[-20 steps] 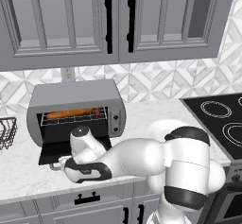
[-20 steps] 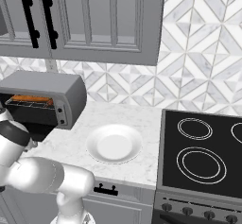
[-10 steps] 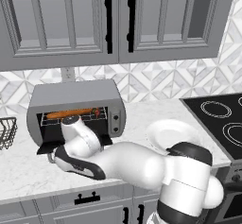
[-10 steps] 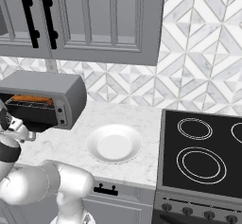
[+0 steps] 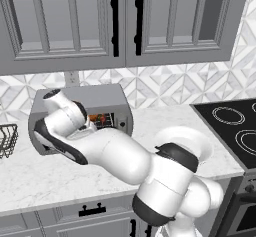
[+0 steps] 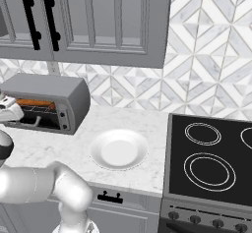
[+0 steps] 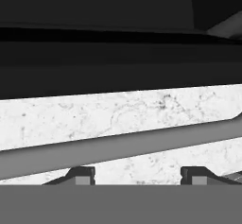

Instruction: Pick up the kebab skewer and baguette bread, and place them inside the toaster oven. Close the toaster oven door and start by setting the timer.

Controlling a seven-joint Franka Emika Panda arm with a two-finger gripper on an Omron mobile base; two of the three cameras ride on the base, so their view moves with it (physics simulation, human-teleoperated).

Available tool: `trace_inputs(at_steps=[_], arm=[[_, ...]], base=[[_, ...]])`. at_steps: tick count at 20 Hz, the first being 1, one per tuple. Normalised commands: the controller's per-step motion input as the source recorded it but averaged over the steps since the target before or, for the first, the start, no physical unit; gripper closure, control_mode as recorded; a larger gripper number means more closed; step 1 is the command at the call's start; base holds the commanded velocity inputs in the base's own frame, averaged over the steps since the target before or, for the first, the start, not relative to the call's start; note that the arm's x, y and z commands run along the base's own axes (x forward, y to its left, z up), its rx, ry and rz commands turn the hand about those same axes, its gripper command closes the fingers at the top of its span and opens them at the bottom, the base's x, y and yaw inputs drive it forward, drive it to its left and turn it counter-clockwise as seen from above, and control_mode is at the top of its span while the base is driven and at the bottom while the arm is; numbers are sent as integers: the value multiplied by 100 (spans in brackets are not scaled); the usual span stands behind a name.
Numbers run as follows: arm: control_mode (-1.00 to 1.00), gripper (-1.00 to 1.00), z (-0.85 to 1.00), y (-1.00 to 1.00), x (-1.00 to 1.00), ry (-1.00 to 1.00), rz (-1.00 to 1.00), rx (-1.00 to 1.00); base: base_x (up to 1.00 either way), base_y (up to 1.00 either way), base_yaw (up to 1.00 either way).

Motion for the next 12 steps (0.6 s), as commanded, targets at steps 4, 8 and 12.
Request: trace_inputs(at_steps=[4,8,12], arm=[[-100,-100,-20,-15,27,-26,0,8],[-100,-100,-32,-24,33,-30,0,10],[-100,-100,-27,-37,25,-30,0,12]], base=[[0,0,0],[0,0,0],[0,0,0]])
